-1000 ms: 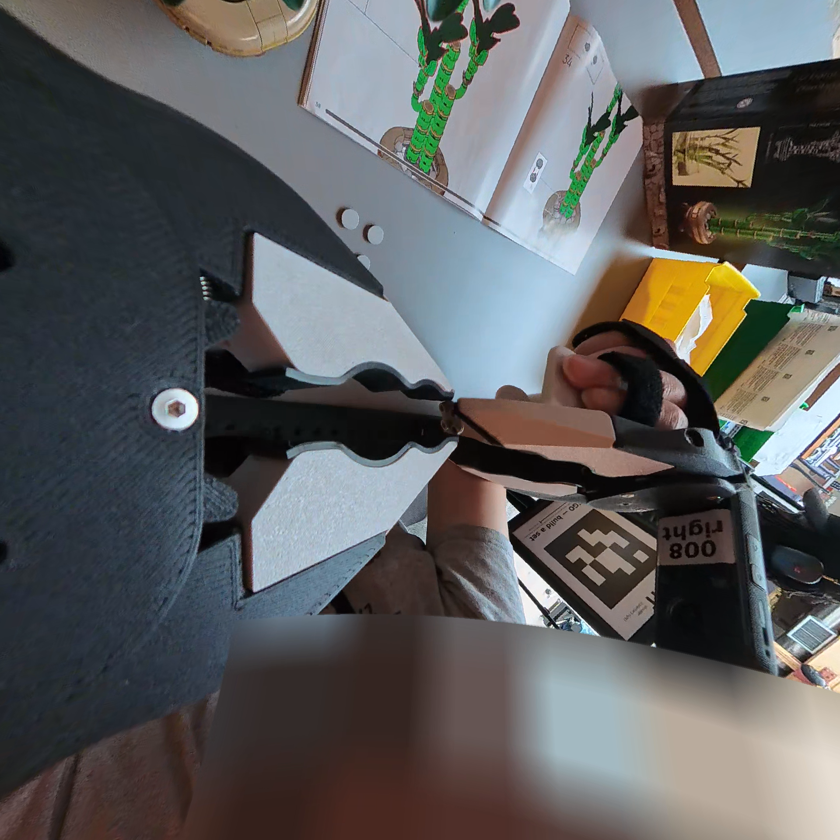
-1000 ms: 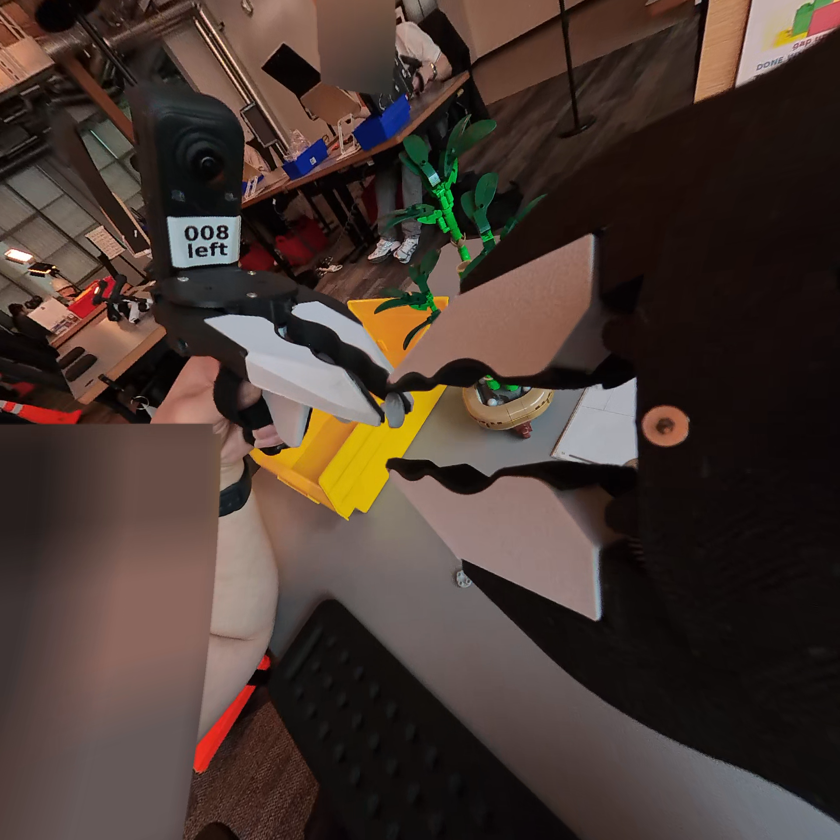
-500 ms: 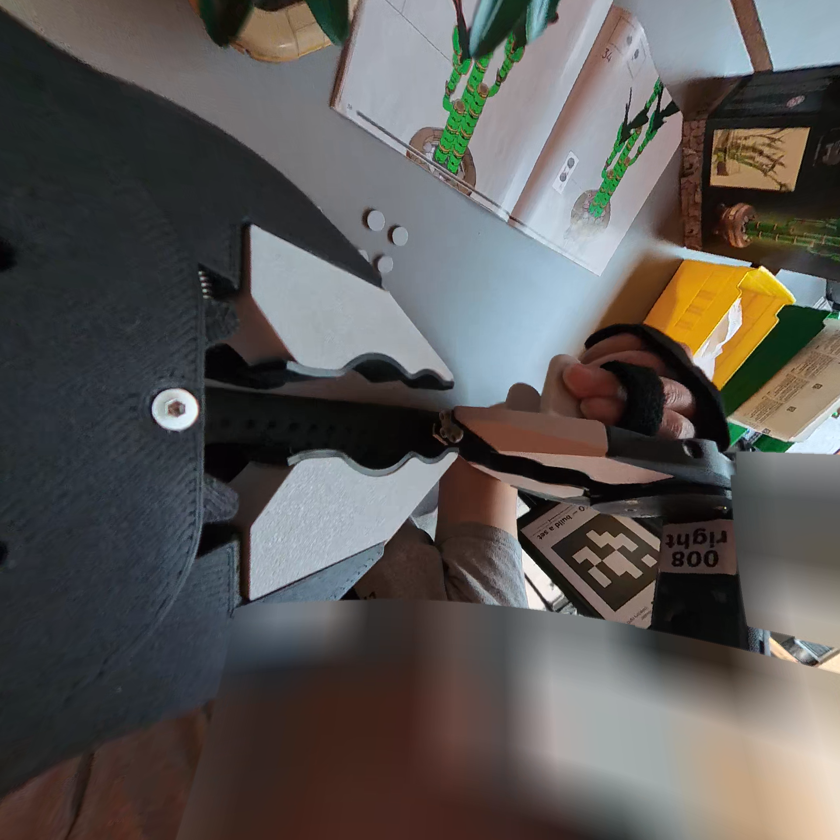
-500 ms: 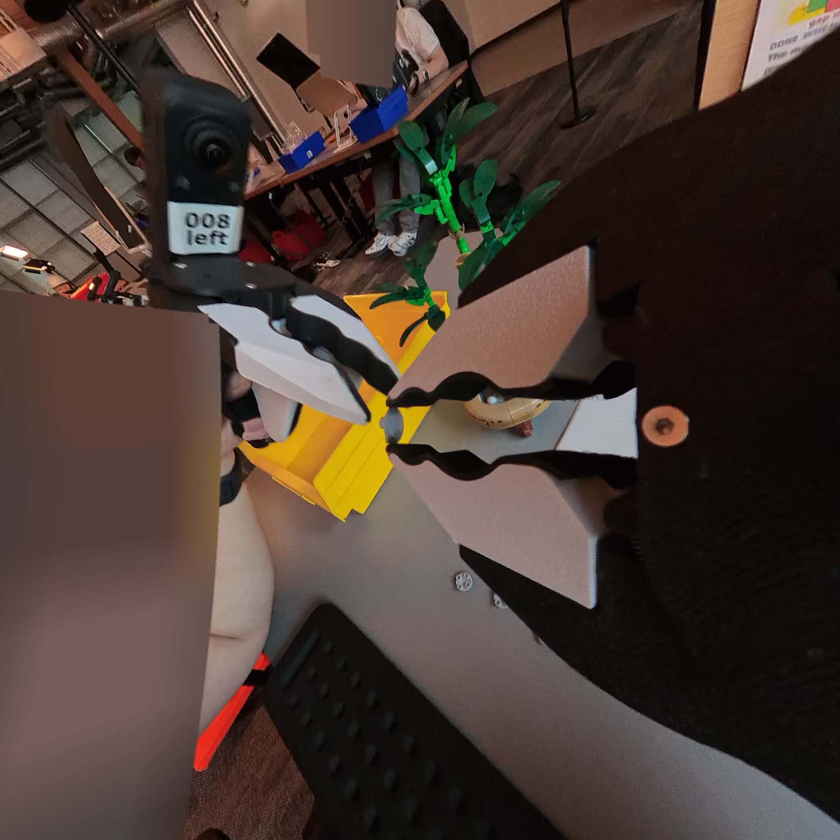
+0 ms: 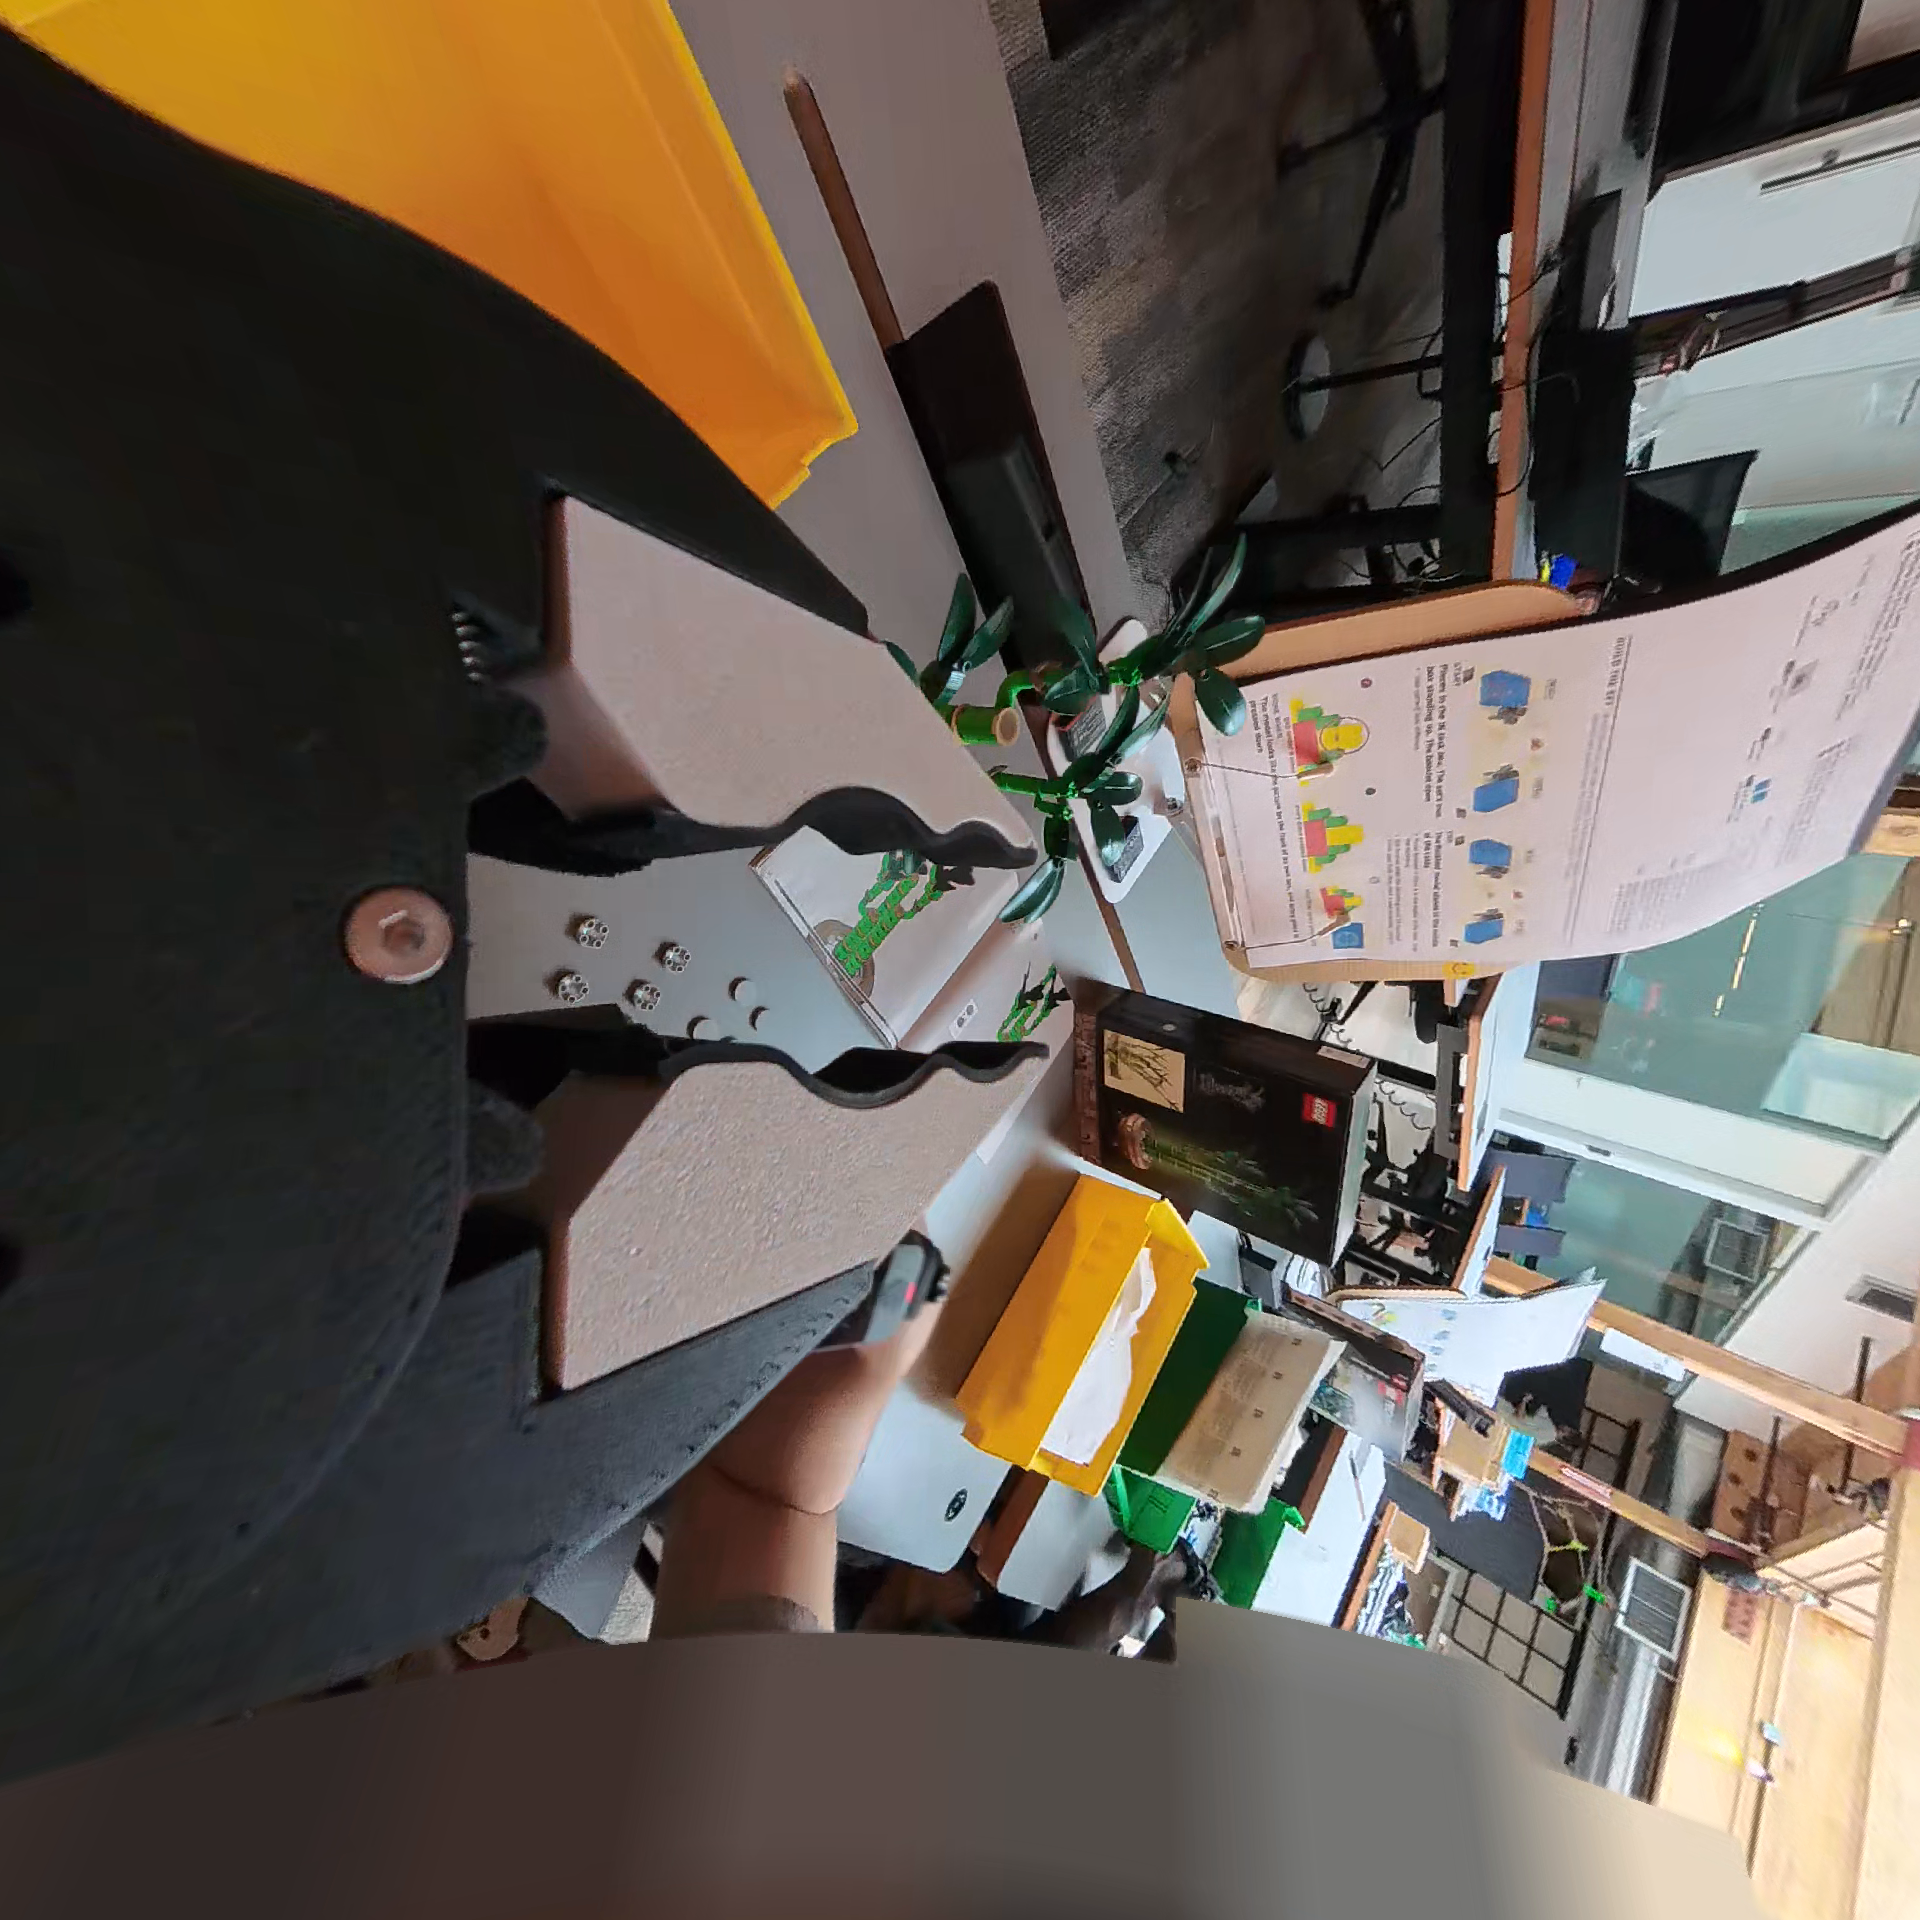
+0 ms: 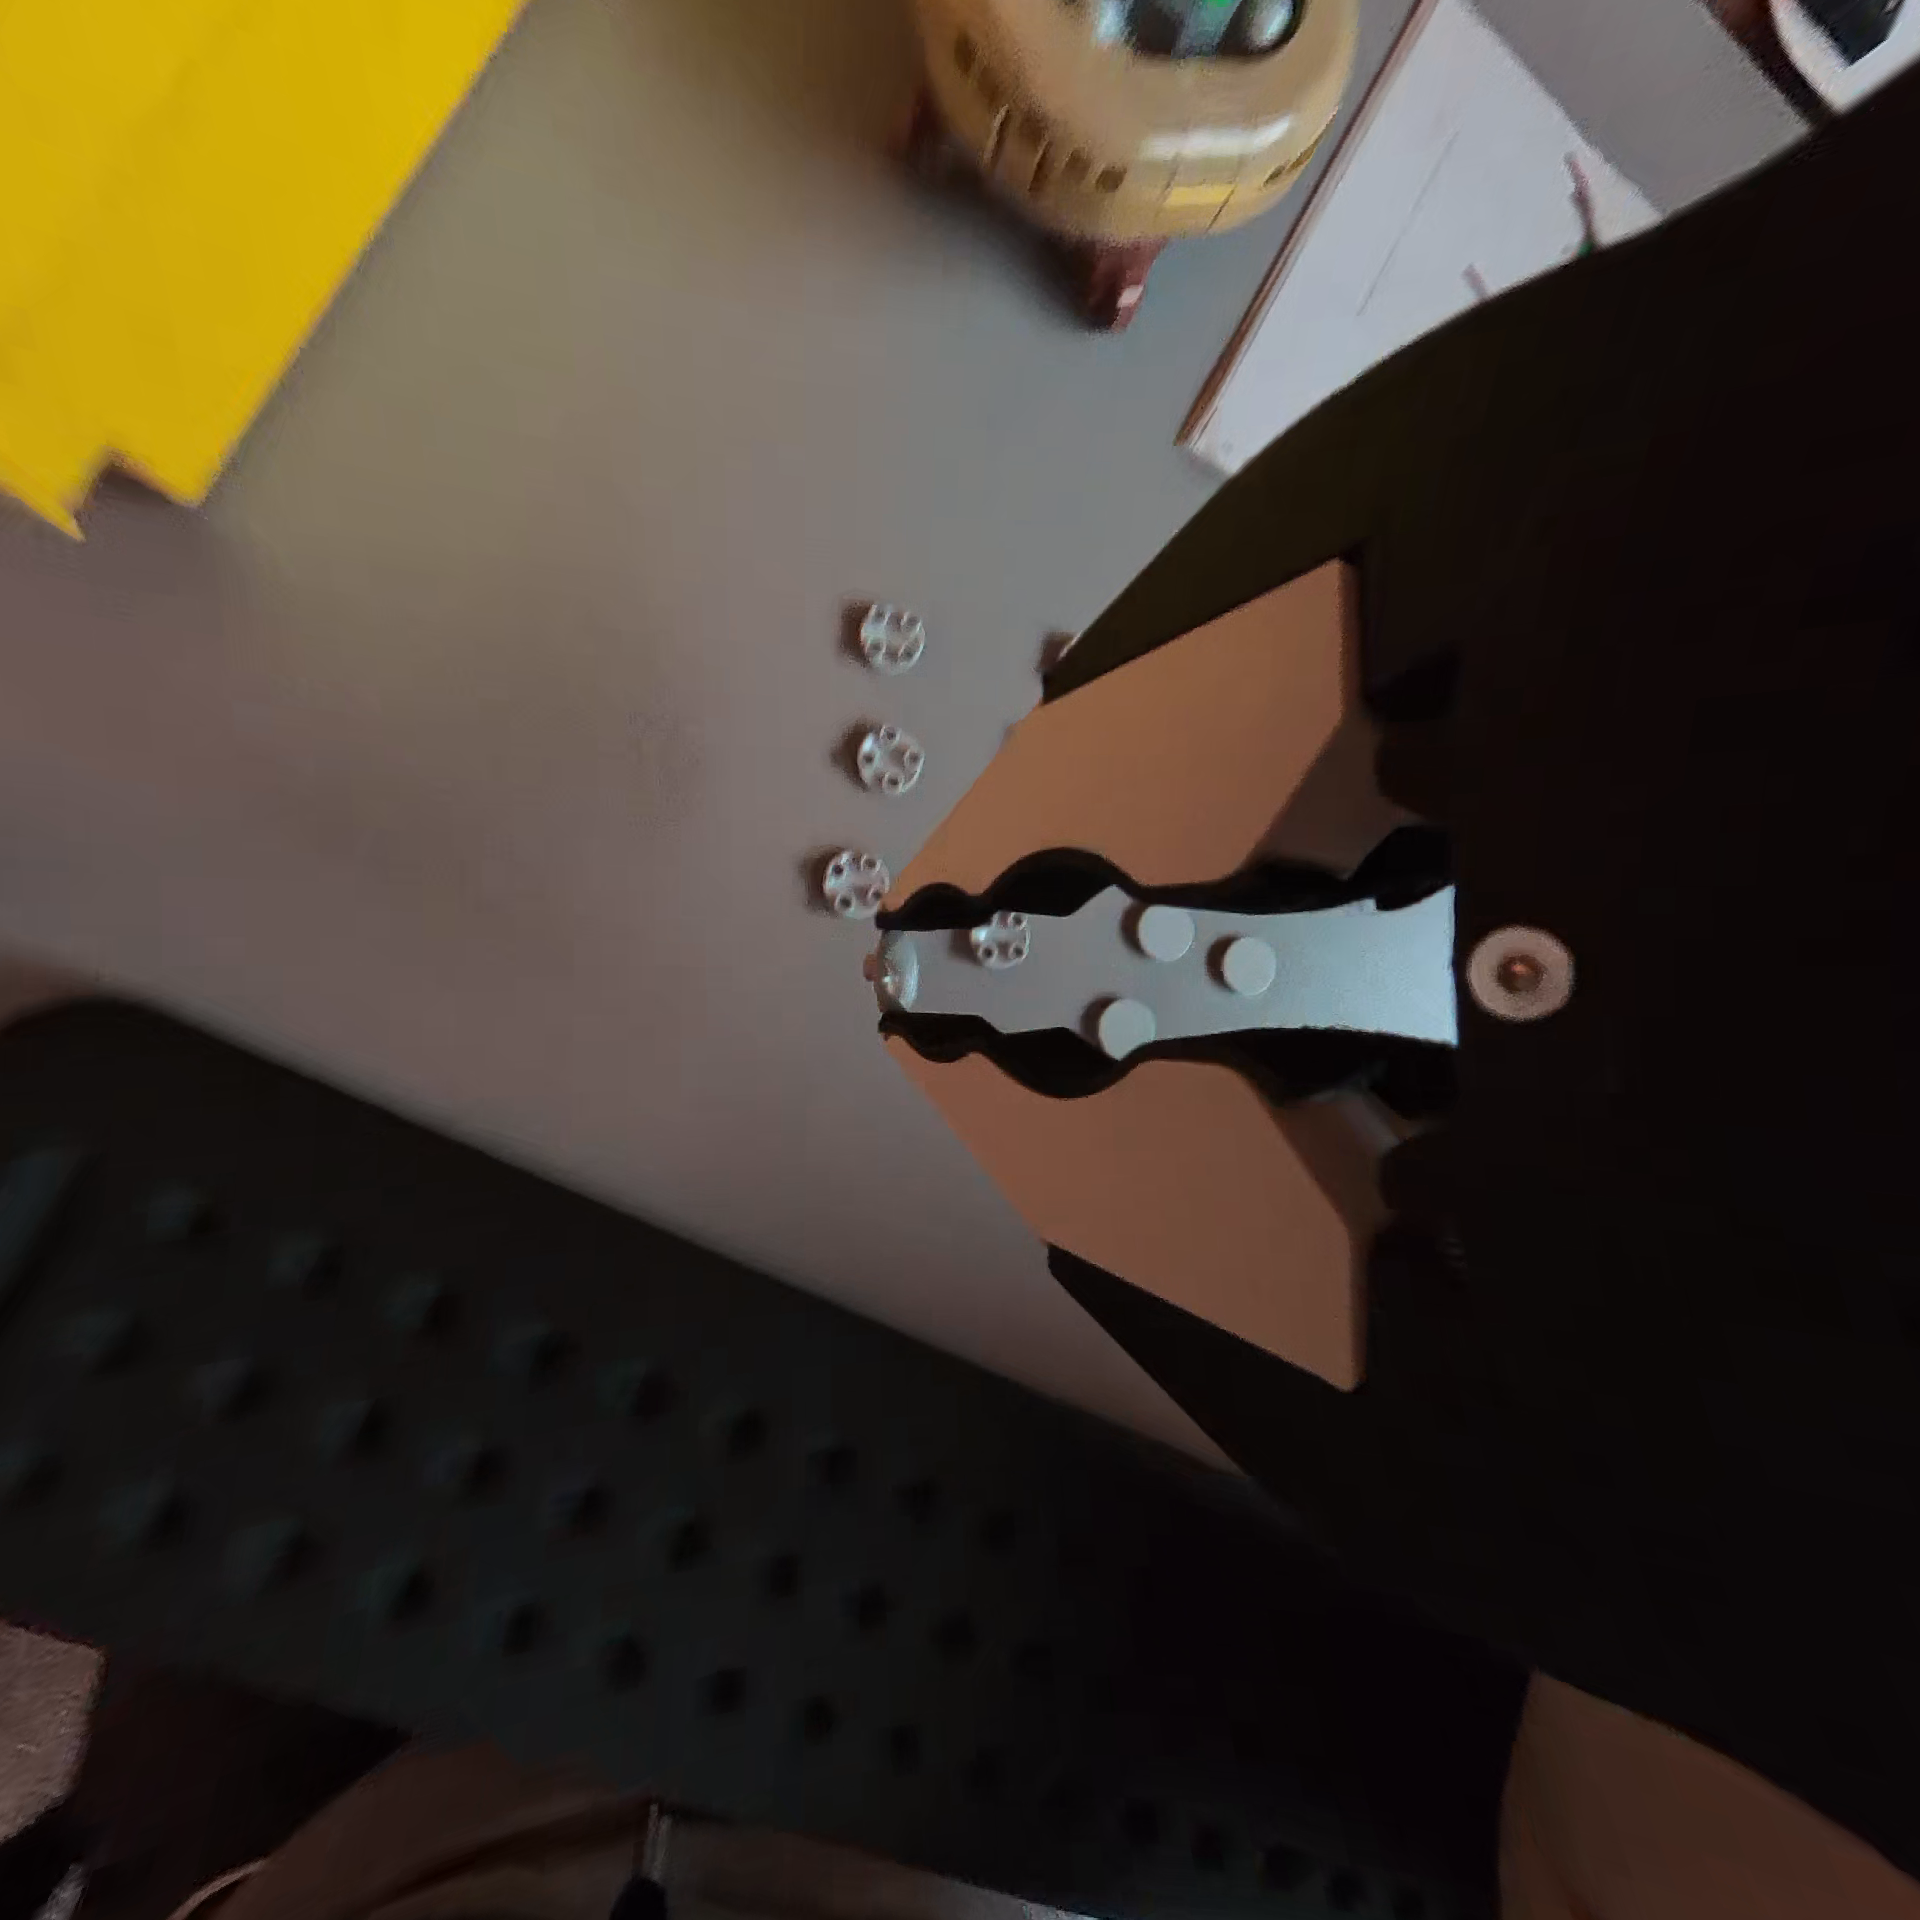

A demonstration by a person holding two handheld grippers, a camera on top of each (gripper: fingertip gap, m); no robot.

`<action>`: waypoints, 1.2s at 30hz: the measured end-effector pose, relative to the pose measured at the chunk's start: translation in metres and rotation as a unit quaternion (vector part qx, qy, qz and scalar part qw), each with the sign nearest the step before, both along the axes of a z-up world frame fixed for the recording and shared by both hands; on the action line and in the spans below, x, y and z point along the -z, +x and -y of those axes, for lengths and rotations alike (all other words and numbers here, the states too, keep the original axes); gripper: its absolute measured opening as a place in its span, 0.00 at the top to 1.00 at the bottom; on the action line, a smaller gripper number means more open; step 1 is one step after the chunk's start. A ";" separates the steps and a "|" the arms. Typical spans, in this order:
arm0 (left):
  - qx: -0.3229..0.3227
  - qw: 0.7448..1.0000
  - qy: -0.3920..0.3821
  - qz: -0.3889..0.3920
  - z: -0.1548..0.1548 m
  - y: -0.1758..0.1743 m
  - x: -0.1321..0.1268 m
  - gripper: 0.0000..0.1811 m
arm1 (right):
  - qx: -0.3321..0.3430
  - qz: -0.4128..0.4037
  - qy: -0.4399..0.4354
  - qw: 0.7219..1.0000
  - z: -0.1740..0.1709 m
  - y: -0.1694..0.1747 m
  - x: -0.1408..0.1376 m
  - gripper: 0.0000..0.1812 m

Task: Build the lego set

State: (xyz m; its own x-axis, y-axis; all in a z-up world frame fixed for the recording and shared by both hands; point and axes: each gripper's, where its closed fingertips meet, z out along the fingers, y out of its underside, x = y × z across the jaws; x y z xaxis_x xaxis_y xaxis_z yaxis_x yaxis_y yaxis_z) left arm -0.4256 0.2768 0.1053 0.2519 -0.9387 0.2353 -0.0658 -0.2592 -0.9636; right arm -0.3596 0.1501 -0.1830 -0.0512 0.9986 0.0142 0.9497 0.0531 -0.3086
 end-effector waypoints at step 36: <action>0.188 0.901 0.338 -0.195 0.086 0.088 0.090 0.75 | -0.003 -0.559 -0.316 0.767 -0.014 0.026 -0.172 0.92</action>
State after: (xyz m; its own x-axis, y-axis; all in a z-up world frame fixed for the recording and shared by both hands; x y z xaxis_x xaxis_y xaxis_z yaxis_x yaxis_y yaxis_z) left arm -0.3380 0.1908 0.0156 -0.1737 -0.8708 -0.4599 -0.3946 0.4894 -0.7777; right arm -0.3337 0.1646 -0.0105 -0.3642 0.8236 -0.4348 0.0737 -0.4399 -0.8950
